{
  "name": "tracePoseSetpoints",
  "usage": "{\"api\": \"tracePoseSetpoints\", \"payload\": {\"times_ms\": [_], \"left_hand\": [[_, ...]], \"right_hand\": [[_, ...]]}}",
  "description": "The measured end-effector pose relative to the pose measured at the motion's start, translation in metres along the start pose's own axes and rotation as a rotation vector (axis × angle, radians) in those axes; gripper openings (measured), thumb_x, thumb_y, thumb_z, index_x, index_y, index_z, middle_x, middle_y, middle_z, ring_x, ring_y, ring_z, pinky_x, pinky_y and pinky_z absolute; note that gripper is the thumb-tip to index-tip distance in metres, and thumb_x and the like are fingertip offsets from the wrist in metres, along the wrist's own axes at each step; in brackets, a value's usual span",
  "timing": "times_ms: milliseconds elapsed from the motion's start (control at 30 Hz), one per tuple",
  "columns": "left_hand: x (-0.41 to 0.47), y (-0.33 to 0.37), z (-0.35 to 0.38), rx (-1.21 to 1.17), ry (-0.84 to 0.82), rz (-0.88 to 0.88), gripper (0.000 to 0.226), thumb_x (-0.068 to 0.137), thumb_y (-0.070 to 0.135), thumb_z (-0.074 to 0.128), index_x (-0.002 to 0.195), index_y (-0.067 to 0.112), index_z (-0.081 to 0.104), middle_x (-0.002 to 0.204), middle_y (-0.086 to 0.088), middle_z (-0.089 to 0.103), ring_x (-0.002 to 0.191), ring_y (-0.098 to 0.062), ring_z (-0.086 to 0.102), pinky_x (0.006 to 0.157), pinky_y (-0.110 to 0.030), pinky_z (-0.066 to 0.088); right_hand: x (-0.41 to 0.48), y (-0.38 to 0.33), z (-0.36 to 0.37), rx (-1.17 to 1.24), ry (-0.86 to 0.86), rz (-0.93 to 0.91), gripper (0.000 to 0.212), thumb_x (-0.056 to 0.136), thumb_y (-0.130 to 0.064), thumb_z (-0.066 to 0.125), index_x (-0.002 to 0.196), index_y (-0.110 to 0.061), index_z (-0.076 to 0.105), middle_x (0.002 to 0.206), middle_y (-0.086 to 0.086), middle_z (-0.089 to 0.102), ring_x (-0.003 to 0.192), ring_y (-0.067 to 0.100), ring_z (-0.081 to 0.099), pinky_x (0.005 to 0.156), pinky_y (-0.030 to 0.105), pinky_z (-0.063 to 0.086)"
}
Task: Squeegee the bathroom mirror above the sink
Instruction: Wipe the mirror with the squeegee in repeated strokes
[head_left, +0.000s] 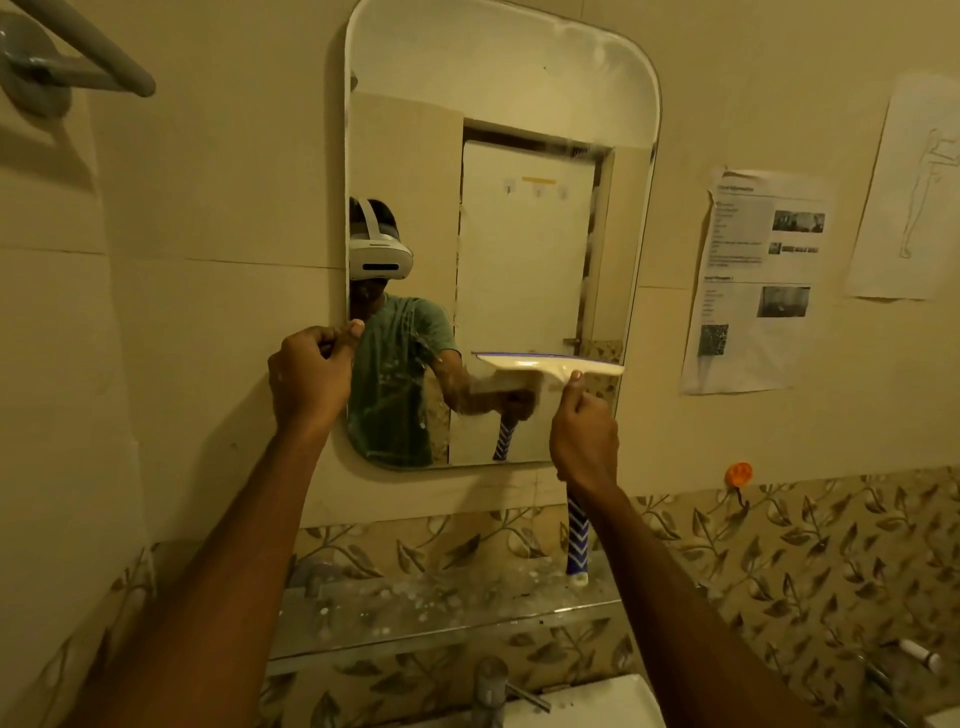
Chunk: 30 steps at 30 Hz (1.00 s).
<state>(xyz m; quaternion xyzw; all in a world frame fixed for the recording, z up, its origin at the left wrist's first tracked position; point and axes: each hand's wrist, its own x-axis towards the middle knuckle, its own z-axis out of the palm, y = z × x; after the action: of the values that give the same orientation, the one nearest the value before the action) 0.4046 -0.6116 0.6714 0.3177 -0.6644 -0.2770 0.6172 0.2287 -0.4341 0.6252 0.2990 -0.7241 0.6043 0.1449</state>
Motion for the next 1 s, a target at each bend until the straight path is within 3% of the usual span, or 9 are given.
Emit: {"api": "tracePoseSetpoints", "payload": {"times_ms": [133, 267, 567, 667, 800, 1000], "left_hand": [[-0.010, -0.011, 0.001, 0.015, 0.002, 0.003, 0.045, 0.090, 0.050, 0.058, 0.092, 0.007, 0.070, 0.084, -0.009, 0.073, 0.081, -0.023, 0.067, 0.073, -0.032, 0.048], [-0.014, -0.014, 0.002, 0.001, -0.003, -0.022, 0.045, 0.090, 0.049, 0.058, 0.091, 0.006, 0.070, 0.083, -0.009, 0.072, 0.078, -0.024, 0.067, 0.070, -0.030, 0.046], [-0.014, -0.013, -0.001, -0.010, -0.018, -0.047, 0.047, 0.087, 0.055, 0.059, 0.086, 0.009, 0.070, 0.079, -0.008, 0.072, 0.077, -0.026, 0.069, 0.078, -0.044, 0.057], [-0.014, -0.012, -0.001, 0.013, -0.005, -0.052, 0.048, 0.087, 0.055, 0.058, 0.084, 0.009, 0.070, 0.078, -0.008, 0.072, 0.077, -0.026, 0.068, 0.078, -0.042, 0.056], [-0.015, -0.011, -0.001, 0.008, -0.013, -0.048, 0.047, 0.089, 0.053, 0.058, 0.084, 0.009, 0.070, 0.078, -0.007, 0.072, 0.077, -0.025, 0.068, 0.078, -0.043, 0.056], [-0.017, -0.008, -0.005, -0.077, -0.045, -0.113, 0.043, 0.086, 0.054, 0.061, 0.084, 0.012, 0.070, 0.077, -0.006, 0.072, 0.078, -0.026, 0.070, 0.080, -0.047, 0.057]], "right_hand": [[-0.027, 0.033, 0.009, -0.076, -0.050, 0.087, 0.050, 0.103, -0.049, 0.022, 0.071, -0.024, 0.051, 0.065, 0.007, 0.059, 0.056, 0.021, 0.056, 0.054, 0.042, 0.054], [-0.052, 0.056, 0.008, -0.104, -0.104, 0.110, 0.056, 0.103, -0.046, 0.022, 0.070, -0.016, 0.055, 0.062, 0.003, 0.057, 0.054, 0.014, 0.053, 0.048, 0.027, 0.039], [-0.031, 0.031, 0.009, -0.044, -0.027, 0.075, 0.049, 0.103, -0.050, 0.021, 0.069, -0.028, 0.050, 0.066, 0.008, 0.061, 0.061, 0.027, 0.063, 0.055, 0.044, 0.057], [-0.043, 0.046, 0.010, -0.085, -0.044, 0.106, 0.052, 0.103, -0.047, 0.022, 0.069, -0.020, 0.051, 0.064, 0.004, 0.057, 0.060, 0.022, 0.058, 0.057, 0.039, 0.051], [-0.055, 0.050, 0.009, -0.117, -0.071, 0.117, 0.053, 0.105, -0.042, 0.023, 0.068, -0.017, 0.051, 0.060, 0.000, 0.053, 0.055, 0.011, 0.050, 0.047, 0.027, 0.031], [-0.083, 0.074, 0.007, -0.101, -0.135, 0.139, 0.054, 0.105, -0.040, 0.026, 0.059, -0.017, 0.044, 0.054, 0.000, 0.044, 0.048, 0.012, 0.043, 0.047, 0.027, 0.030]]}}
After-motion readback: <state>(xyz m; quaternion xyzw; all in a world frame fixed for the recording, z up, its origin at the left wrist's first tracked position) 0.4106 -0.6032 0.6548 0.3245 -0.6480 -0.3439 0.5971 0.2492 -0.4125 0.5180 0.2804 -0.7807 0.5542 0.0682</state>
